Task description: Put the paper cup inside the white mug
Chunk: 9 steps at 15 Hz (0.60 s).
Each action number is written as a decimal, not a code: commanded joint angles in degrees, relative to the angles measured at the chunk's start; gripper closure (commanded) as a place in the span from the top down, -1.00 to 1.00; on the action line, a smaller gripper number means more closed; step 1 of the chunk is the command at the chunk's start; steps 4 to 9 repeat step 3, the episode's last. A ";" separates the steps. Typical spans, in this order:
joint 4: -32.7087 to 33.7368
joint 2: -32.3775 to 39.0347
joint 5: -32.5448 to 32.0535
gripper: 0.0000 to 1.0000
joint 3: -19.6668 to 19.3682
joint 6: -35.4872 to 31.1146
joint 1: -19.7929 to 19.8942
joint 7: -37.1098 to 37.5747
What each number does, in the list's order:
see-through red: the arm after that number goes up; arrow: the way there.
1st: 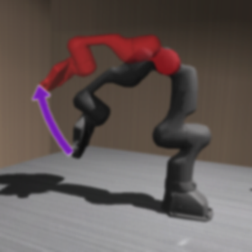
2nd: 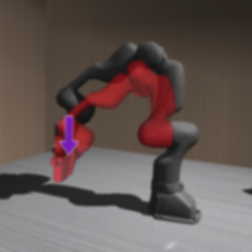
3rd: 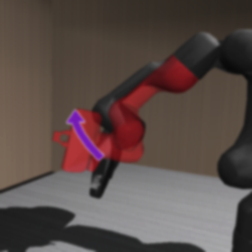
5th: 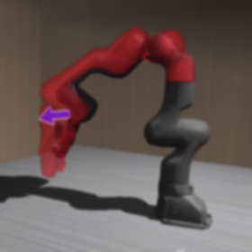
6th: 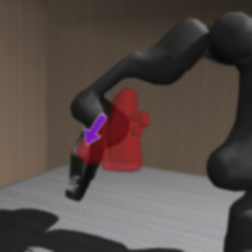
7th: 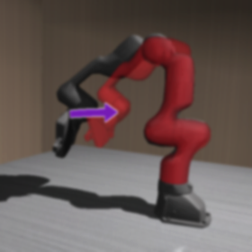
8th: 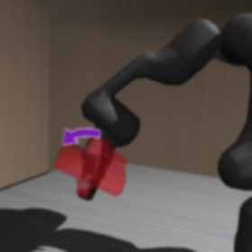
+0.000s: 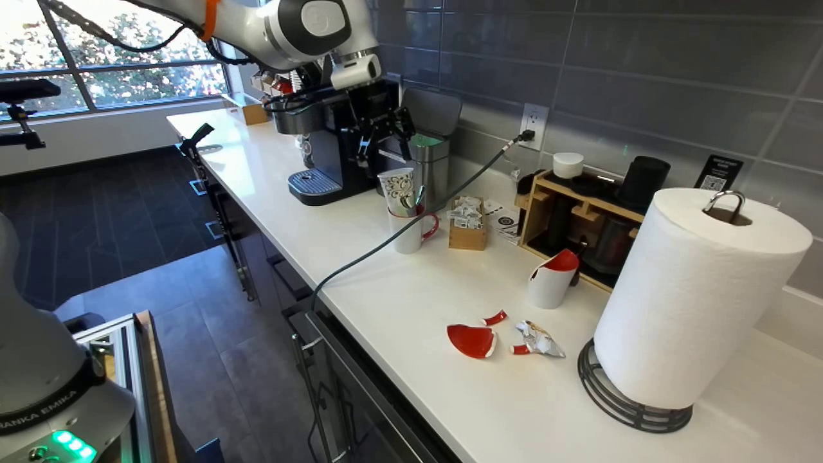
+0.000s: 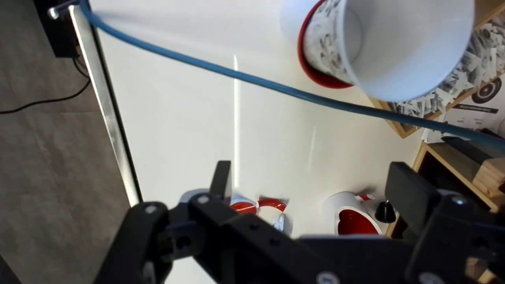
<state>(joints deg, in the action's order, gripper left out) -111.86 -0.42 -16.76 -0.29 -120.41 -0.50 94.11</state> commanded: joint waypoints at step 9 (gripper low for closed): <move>-1.17 -2.97 -0.15 1.00 -0.93 3.85 2.03 -12.49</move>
